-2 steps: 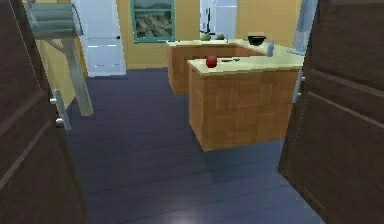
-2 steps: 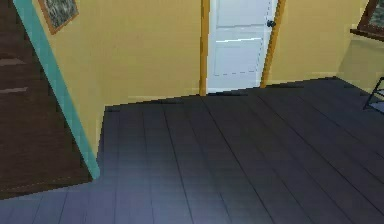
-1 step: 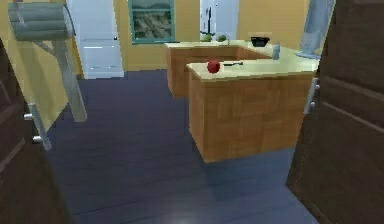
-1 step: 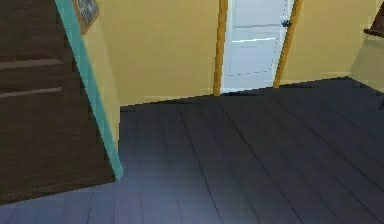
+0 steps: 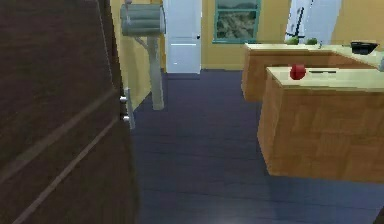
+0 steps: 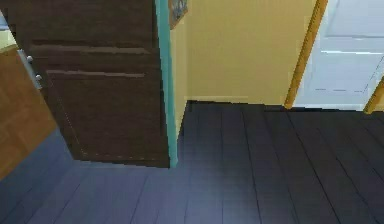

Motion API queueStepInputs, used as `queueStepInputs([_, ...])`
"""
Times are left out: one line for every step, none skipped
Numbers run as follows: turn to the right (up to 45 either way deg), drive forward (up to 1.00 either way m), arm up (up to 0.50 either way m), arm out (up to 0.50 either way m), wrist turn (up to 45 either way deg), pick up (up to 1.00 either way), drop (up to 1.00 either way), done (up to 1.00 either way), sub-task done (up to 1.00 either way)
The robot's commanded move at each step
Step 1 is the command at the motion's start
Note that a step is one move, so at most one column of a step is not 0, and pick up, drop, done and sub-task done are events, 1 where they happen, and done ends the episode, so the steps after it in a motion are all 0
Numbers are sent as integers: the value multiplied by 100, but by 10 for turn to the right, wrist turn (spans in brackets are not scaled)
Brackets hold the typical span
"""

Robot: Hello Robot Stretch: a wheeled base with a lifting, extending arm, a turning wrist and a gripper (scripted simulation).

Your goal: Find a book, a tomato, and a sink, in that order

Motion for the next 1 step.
queueStepInputs([0, 100, 0, 0, 0, 0, 0, 0, 0])
